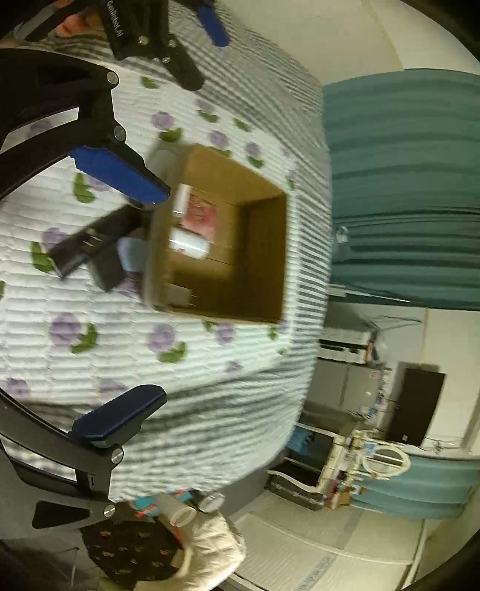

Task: Organize rigid objects
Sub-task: 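Grasp the black charger with the right tool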

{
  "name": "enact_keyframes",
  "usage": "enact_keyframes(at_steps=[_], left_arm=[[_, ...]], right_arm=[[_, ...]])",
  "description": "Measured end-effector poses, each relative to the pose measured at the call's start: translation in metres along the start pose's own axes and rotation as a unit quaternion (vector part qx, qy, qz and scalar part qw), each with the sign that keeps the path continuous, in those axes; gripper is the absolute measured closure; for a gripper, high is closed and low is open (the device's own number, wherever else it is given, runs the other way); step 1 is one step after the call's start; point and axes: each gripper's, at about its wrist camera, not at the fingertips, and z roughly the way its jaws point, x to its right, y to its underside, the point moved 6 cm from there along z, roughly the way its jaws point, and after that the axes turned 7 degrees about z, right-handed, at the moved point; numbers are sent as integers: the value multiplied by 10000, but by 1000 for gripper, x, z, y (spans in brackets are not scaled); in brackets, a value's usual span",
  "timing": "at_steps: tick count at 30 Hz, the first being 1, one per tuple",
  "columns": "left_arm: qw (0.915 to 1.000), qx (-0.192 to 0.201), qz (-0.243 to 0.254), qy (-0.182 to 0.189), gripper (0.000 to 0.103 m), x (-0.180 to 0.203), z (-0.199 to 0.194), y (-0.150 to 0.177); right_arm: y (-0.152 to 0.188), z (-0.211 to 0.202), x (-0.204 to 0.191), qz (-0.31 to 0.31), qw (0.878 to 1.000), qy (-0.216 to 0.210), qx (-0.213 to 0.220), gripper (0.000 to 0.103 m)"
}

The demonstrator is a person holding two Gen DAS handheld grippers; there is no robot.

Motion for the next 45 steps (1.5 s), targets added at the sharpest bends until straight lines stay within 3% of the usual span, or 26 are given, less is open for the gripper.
enact_keyframes(at_steps=[10,17,20,23,26,28,32,40,45], left_arm=[[9973,-668,283,-72,1,13,60,73],[9936,-1120,-126,15,1,10,93,113],[9924,-1191,-297,-33,1,8,99,119],[9918,-1210,-376,-138,1,6,103,120],[9921,-1160,-438,-182,1,5,103,116],[9924,-1119,-465,-216,1,6,102,113],[9917,-1122,-584,-212,1,8,105,107],[9905,-1192,-682,31,1,28,115,99],[9819,-1253,-1421,58,1,22,129,94]], right_arm=[[64,83,-9,375,9954,57,-878,4],[83,134,-19,670,9895,-26,-1278,5],[85,148,-26,726,9886,33,-1320,11],[97,161,-24,792,9848,338,-1509,26],[111,162,-17,907,9811,476,-1643,28],[116,159,-12,882,9809,595,-1629,30],[116,156,-7,909,9814,485,-1618,60],[116,133,22,1153,9854,488,-1152,62],[103,125,44,1415,9845,437,-944,65]])
